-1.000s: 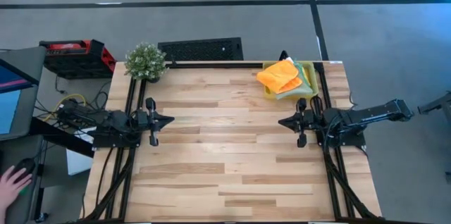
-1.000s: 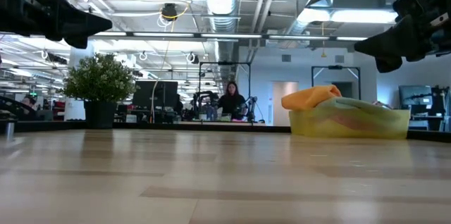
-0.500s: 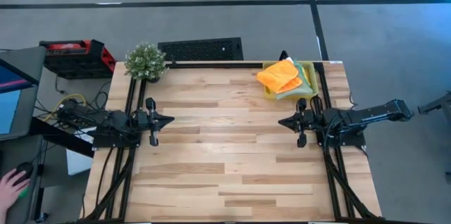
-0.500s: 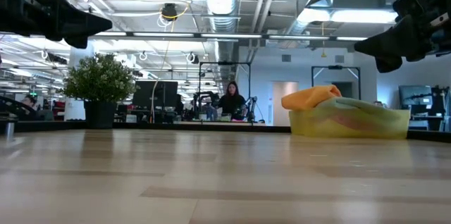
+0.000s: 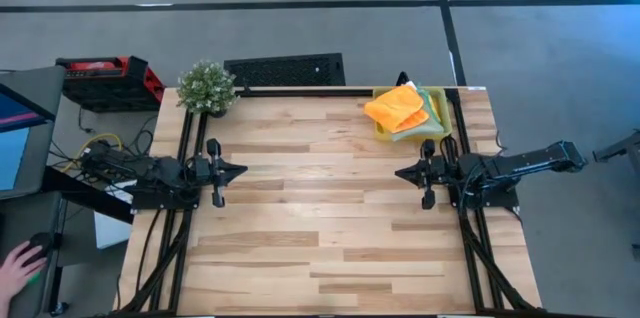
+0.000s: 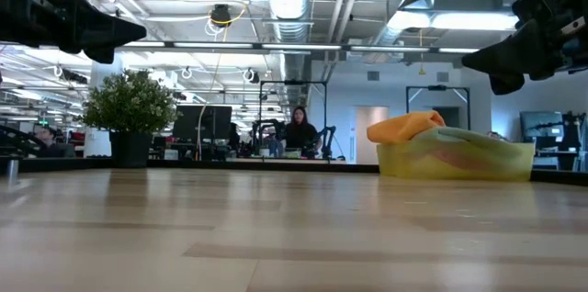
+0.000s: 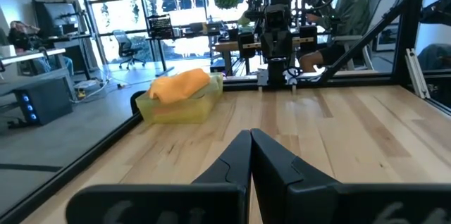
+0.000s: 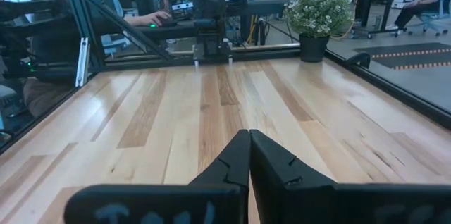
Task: Fold microfiber towels
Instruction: Return to Home Position
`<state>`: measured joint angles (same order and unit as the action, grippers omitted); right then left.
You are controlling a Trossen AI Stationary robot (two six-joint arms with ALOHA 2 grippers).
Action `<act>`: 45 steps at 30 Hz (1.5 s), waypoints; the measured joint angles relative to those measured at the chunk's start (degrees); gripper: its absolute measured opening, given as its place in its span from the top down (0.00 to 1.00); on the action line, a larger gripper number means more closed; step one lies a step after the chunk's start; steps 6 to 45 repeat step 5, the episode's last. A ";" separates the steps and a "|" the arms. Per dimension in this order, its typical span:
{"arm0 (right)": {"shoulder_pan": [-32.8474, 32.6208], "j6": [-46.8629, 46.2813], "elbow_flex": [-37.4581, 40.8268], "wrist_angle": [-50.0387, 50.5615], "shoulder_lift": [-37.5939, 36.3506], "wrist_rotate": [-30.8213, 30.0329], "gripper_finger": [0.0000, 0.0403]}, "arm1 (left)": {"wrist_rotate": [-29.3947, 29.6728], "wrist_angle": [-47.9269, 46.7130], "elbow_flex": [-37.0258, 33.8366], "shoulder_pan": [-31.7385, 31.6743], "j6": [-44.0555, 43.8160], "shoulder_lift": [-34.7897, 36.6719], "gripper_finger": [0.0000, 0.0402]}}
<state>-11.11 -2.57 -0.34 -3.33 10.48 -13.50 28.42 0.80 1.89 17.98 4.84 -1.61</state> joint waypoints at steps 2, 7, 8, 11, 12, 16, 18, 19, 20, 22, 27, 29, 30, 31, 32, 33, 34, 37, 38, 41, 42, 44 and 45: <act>0.00 0.00 0.00 0.00 0.00 -0.02 0.92 | 0.00 0.00 0.00 0.00 0.04 0.00 1.00; 0.00 0.00 0.00 0.00 0.00 0.00 0.92 | 0.00 0.00 0.00 0.00 0.09 0.00 1.00; 0.00 0.00 0.00 0.00 0.00 0.00 0.92 | 0.00 0.00 0.00 0.00 0.09 0.00 1.00; 0.00 0.00 0.00 0.00 0.00 0.00 0.92 | 0.00 0.00 0.00 0.00 0.09 0.00 1.00; 0.00 0.00 0.00 0.00 0.00 0.00 0.92 | 0.00 0.00 0.00 0.00 0.09 0.00 1.00; 0.00 0.00 0.00 0.00 0.00 0.00 0.92 | 0.00 0.00 0.00 0.00 0.09 0.00 1.00; 0.00 0.00 0.00 0.00 0.00 0.00 0.92 | 0.00 0.00 0.00 0.00 0.09 0.00 1.00; 0.00 0.00 0.00 0.00 0.00 0.00 0.92 | 0.00 0.00 0.00 0.00 0.09 0.00 1.00; 0.00 0.00 0.00 0.00 0.00 0.00 0.92 | 0.00 0.00 0.00 0.00 0.09 0.00 1.00; 0.00 0.00 0.00 0.00 0.00 0.00 0.92 | 0.00 0.00 0.00 0.00 0.09 0.00 1.00; 0.00 0.00 0.00 0.00 0.00 0.00 0.92 | 0.00 0.00 0.00 0.00 0.09 0.00 1.00; 0.00 0.00 0.00 0.00 0.00 0.00 0.92 | 0.00 0.00 0.00 0.00 0.09 0.00 1.00; 0.00 0.00 0.00 0.00 0.00 0.00 0.92 | 0.00 0.00 0.00 0.00 0.09 0.00 1.00; 0.00 0.00 0.00 0.00 0.00 0.00 0.92 | 0.00 0.00 0.00 0.00 0.09 0.00 1.00; 0.00 0.00 0.00 0.00 0.00 0.00 0.92 | 0.00 0.00 0.00 0.00 0.09 0.00 1.00; 0.00 0.00 0.00 0.00 0.00 0.00 0.92 | 0.00 0.00 0.00 0.00 0.09 0.00 1.00; 0.00 0.00 0.00 0.00 0.00 0.00 0.92 | 0.00 0.00 0.00 0.00 0.09 0.00 1.00; 0.00 0.00 0.00 0.00 0.00 0.00 0.92 | 0.00 0.00 0.00 0.00 0.09 0.00 1.00; 0.00 0.00 0.00 0.00 0.00 0.00 0.92 | 0.00 0.00 0.00 0.00 0.09 0.00 1.00; 0.00 0.00 0.00 0.00 0.00 0.00 0.92 | 0.00 0.00 0.00 0.00 0.09 0.00 1.00; 0.00 0.00 0.00 0.00 0.00 0.00 0.92 | 0.00 0.00 0.00 0.00 0.09 0.00 1.00; 0.00 0.00 0.00 0.00 0.00 0.00 0.92 | 0.00 0.00 0.00 0.00 0.09 0.00 1.00; 0.00 0.00 0.00 0.00 0.00 0.00 0.92 | 0.00 0.00 0.00 0.00 0.09 0.00 1.00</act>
